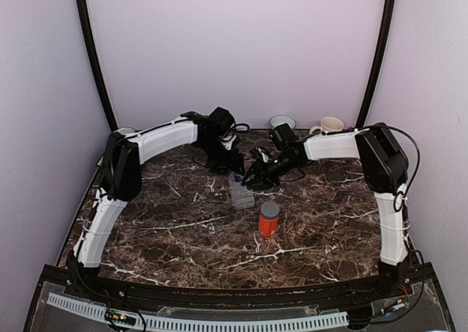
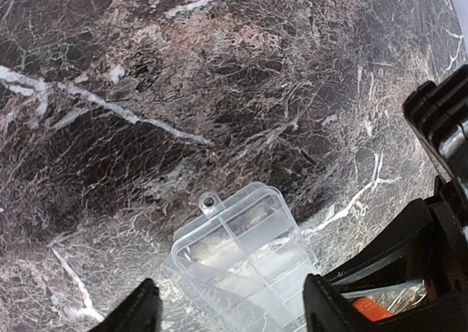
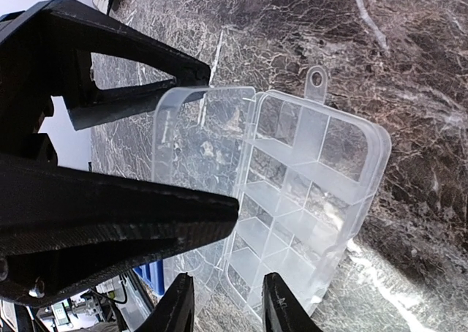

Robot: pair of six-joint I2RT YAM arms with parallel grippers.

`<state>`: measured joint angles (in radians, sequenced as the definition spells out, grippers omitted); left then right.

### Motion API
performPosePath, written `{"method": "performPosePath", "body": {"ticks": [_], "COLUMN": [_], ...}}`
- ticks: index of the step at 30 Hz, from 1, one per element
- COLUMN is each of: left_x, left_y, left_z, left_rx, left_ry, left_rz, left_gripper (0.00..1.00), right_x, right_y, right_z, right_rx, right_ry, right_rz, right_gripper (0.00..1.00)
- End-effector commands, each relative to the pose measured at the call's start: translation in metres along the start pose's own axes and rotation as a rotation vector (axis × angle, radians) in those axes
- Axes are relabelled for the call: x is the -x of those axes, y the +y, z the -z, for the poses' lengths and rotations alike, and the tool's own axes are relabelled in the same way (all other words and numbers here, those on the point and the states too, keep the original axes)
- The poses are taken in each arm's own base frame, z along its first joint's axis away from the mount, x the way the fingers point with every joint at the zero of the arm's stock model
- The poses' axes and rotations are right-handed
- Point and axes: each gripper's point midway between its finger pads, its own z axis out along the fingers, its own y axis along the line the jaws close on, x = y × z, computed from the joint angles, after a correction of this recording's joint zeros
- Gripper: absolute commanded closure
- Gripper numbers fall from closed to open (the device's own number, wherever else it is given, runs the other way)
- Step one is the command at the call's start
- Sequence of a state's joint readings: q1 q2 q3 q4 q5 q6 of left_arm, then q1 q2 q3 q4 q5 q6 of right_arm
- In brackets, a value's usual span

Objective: Sort the pills into containers
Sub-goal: Open the lid of the pill container.

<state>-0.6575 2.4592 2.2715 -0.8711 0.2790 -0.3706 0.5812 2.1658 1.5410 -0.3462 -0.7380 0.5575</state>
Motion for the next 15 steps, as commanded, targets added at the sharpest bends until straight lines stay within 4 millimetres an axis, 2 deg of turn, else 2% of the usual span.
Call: {"method": "performPosePath", "body": {"ticks": [1,4,15], "left_x": [-0.007,-0.006,-0.001], "left_y": [0.004,0.004,-0.002], "left_z": [0.003,0.003,0.007], "left_rx": [0.024,0.023,-0.006], "left_ry": [0.024,0.022,-0.005], "left_rz": [-0.008,-0.008,-0.022], "left_gripper": [0.36,0.42,0.46], "right_x": [0.002,0.001,-0.002], "right_y": [0.007,0.006,-0.006], "right_z": [-0.005,-0.006,-0.016], "right_rx": [0.026,0.027,0.014], "right_ry": [-0.002,0.002,0.022], "right_rz": [0.032,0.029,0.001], "right_gripper": [0.68,0.68,0.68]}}
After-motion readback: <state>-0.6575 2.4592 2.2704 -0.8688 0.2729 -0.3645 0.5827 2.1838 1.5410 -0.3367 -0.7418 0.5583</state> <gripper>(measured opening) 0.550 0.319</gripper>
